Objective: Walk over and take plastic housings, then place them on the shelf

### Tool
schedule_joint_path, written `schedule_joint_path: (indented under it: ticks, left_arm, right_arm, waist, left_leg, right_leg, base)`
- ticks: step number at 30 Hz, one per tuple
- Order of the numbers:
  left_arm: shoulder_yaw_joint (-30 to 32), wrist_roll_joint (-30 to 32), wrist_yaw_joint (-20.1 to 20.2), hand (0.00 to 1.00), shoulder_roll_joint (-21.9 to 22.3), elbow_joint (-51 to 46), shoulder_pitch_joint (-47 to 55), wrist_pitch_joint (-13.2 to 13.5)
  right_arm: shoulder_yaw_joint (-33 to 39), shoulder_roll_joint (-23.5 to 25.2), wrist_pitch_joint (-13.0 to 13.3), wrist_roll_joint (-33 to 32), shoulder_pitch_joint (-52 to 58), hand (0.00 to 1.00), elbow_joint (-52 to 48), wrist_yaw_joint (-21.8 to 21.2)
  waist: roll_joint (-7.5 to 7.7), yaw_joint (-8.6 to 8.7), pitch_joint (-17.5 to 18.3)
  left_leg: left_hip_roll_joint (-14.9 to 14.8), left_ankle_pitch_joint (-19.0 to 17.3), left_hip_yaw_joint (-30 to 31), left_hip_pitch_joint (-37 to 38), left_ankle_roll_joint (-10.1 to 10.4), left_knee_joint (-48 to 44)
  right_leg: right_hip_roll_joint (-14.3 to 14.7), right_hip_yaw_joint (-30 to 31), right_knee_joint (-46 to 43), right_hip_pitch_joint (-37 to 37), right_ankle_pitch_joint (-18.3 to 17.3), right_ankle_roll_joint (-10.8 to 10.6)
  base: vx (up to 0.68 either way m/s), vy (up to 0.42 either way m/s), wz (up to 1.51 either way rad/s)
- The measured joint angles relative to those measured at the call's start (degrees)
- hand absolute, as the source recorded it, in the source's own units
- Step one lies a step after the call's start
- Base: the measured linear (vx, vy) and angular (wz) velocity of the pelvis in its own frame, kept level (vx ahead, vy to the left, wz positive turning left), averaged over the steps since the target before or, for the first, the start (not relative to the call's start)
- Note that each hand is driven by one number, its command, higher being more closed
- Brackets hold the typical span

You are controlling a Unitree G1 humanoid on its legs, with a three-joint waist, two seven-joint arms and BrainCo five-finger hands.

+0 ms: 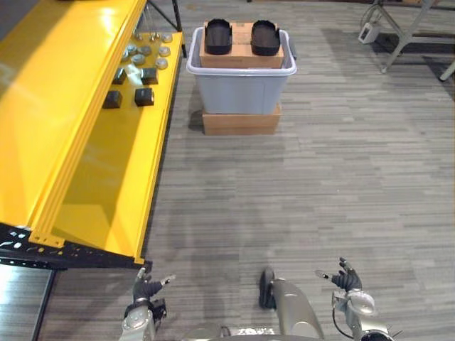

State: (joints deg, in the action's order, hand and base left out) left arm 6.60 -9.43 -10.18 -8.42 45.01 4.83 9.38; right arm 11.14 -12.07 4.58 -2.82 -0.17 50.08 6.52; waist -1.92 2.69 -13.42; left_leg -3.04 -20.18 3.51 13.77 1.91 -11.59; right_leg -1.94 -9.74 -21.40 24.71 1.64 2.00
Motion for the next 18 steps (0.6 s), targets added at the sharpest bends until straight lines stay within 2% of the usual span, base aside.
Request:
schedule_joint_path:
  ticks: [1, 2, 3, 4, 5, 6, 7, 8, 9, 11, 12, 13, 14, 15, 16, 17, 18]
  left_arm:
    - [-0.03, 0.0, -0.01, 0.0, 0.6, 0.21, -0.88, 0.03]
    - [0.0, 0.01, 0.01, 0.0, 0.9, 0.3, -1.24, 0.03]
    - [0.06, 0.0, 0.08, 0.0, 1.6, 0.58, -1.42, 0.03]
    - [0.18, -0.01, 0.1, 0.0, 2.38, 1.08, -1.03, 0.02]
    - [0.26, -0.02, 0.12, 0.0, 2.71, 1.13, -0.59, 0.02]
    - [0.27, -0.02, 0.19, 0.0, 2.85, 1.09, 0.09, 0.02]
    - [0.29, -0.05, 0.18, 0.0, 2.74, 1.1, 0.43, -0.02]
    - [0.27, -0.1, 0.19, 0.0, 2.78, 1.01, 0.66, -0.03]
    - [0.27, -0.11, 0.18, 0.0, 2.87, 0.85, 0.74, -0.04]
    - [0.28, -0.15, 0.16, 0.0, 3.01, 0.34, 0.66, -0.06]
    - [0.28, -0.16, 0.13, 0.0, 3.16, 0.07, 0.75, -0.06]
    - [0.23, -0.15, 0.13, 0.0, 3.35, -0.17, 0.71, -0.07]
    - [0.19, -0.15, 0.12, 0.0, 3.77, -0.72, 0.67, -0.07]
    - [0.12, -0.15, 0.1, 0.0, 3.94, -1.13, 0.67, -0.06]
    - [0.03, -0.15, 0.07, 0.0, 3.95, -1.35, 0.6, -0.05]
    - [0.4, -0.16, 0.02, 0.0, 3.45, -1.69, 0.75, -0.06]
    - [0.51, -0.16, 0.01, 0.0, 3.36, -2.12, 0.86, -0.05]
  right_arm:
    - [0.08, 0.17, 0.0, 0.0, -0.41, 0.0, -0.16, -0.02]
    - [0.06, 0.28, 0.0, 0.0, -0.54, 0.0, -0.17, -0.06]
    - [-0.19, 0.42, -0.02, -0.05, -0.53, 0.0, -0.15, -0.22]
    - [-0.99, 0.39, -0.03, -0.13, -0.08, 0.0, -0.13, -0.23]
    - [-1.69, 0.44, 0.0, -0.14, 0.14, 0.0, -0.13, -0.18]
    - [-3.1, 0.74, 0.1, -0.79, 0.22, 0.0, -0.17, -0.14]
    - [-3.22, 1.44, 0.27, -1.2, -0.01, 0.0, -0.18, -0.09]
    - [-3.18, 2.23, 0.47, -1.24, -0.02, 0.0, -0.64, 0.06]
    - [-3.17, 2.56, 0.56, -1.24, 0.15, 0.0, -1.21, 0.06]
    - [-2.79, 2.69, 0.58, -1.25, -0.22, 0.0, -1.43, 0.05]
    - [-2.43, 2.68, 0.56, -1.27, -0.24, 0.0, -1.4, 0.07]
    - [-1.78, 2.69, 0.57, -1.42, -0.45, 0.0, -1.4, 0.11]
    - [-1.03, 2.46, 0.6, -1.76, -0.51, 0.0, -1.41, 0.52]
    - [-0.55, 2.31, 0.59, -1.86, -0.55, 0.0, -1.36, 0.92]
    - [-0.24, 2.03, 0.58, -1.99, -0.51, 0.0, -1.26, 1.11]
    - [-0.36, 2.27, 0.47, -2.31, -0.05, 0.0, -0.91, 1.05]
    - [-0.34, 2.46, 0.47, -2.31, 0.23, 0.0, -0.92, 1.06]
  waist:
    - [-0.15, 0.33, 0.1]
    - [-0.17, 0.29, 0.11]
    - [-0.6, 0.3, -0.16]
    - [-1.45, 0.38, -0.64]
    - [-1.53, -0.06, -0.79]
    - [-1.75, -0.52, -1.07]
    - [-1.12, -0.86, -1.46]
    - [-0.09, -2.12, -1.75]
    - [0.45, -2.49, -1.8]
    - [0.96, -3.61, -2.22]
    - [1.13, -3.81, -2.36]
    - [1.34, -3.9, -2.54]
    - [1.27, -3.85, -2.52]
    - [0.91, -4.05, -2.38]
    - [-0.18, -4.4, -1.98]
    - [0.71, -5.33, -1.42]
    - [1.42, -5.35, -0.88]
  left_leg:
    - [-0.56, 1.31, 1.17, -1.68, 2.21, -3.33]
    - [-0.76, 2.17, 1.3, -2.98, 3.59, -6.25]
    - [-1.02, 4.93, 1.6, -6.13, 5.05, -15.39]
    - [-2.05, 12.3, 1.67, -10.69, 5.35, -29.08]
    - [-3.11, 14.38, 1.5, -12.97, 6.17, -35.83]
    - [-5.89, 12.87, -1.03, -18.22, 3.84, -48.04]
    - [-7.19, 11.68, -2.98, -21.89, 2.0, -53.66]
    - [-7.35, 10.52, -5.02, -26.51, 0.57, -55.39]
    - [-6.68, 9.55, -6.14, -29.58, 0.15, -53.49]
    - [-4.4, 7.41, -6.83, -34.19, 0.17, -42.88]
    - [-2.6, 7.31, -6.88, -35.08, 0.36, -34.63]
    - [-0.17, 8.27, -6.43, -35.39, 1.13, -21.83]
    - [1.47, 10.98, -5.96, -35.03, 2.17, -9.99]
    - [1.9, 12.53, -5.64, -34.92, 2.13, -4.77]
    - [2.04, 14.83, -5.19, -34.86, 1.33, -0.16]
    - [2.96, 20.79, -5.83, -34.78, -0.8, -2.27]
    - [3.8, 21.47, -6.1, -35.33, -1.73, -3.77]
  right_leg:
    - [-0.08, -1.02, -3.06, 0.55, -3.22, 1.08]
    - [0.01, -1.32, -3.88, 0.32, -4.69, 1.59]
    - [0.6, -2.16, -3.88, -2.31, -7.1, 1.95]
    - [2.13, -2.98, -1.42, -7.6, -8.66, 2.5]
    - [2.83, -2.9, 0.19, -10.39, -9.23, 2.97]
    - [4.57, -2.85, 3.37, -15.81, -9.93, 3.88]
    - [5.26, -2.42, 5.52, -19.48, -10.28, 4.35]
    - [5.36, -1.36, 8.44, -23.2, -10.6, 4.56]
    - [5.29, -0.7, 10.77, -25.68, -10.71, 4.63]
    - [4.85, 0.12, 14.36, -30.06, -10.63, 4.12]
    - [4.44, 0.49, 15.78, -31.88, -10.86, 3.74]
    - [3.76, 0.63, 17.68, -34.47, -11.58, 2.83]
    - [3.57, 1.0, 19.47, -36.51, -12.31, 2.02]
    - [3.71, 1.43, 20.21, -37.41, -12.9, 1.59]
    - [3.95, 2.12, 20.72, -38.44, -14.17, 0.82]
    - [2.62, 3.66, 19.81, -39.88, -16.87, -0.37]
    - [1.62, 3.85, 18.63, -39.88, -18.27, -0.92]
  base:
    - [0.52, -0.236, 0.31]
    - [0.53, -0.265, 0.32]
    - [0.53, -0.264, 0.31]
    - [0.64, -0.305, 0.26]
    - [0.51, -0.217, 0.09]
    - [0.4, -0.151, -0.11]
    - [0.54, -0.202, -0.2]
    - [0.42, -0.154, -0.25]
    - [0.58, -0.163, -0.23]
    - [0.38, -0.058, -0.18]
    - [0.37, 0.019, -0.15]
    - [0.56, 0.053, -0.15]
    - [0.5, 0.088, -0.14]
    - [0.51, 0.142, -0.26]
    - [0.53, 0.182, -0.49]
    - [0.52, 0.184, -0.45]
    - [0.58, 0.171, -0.32]
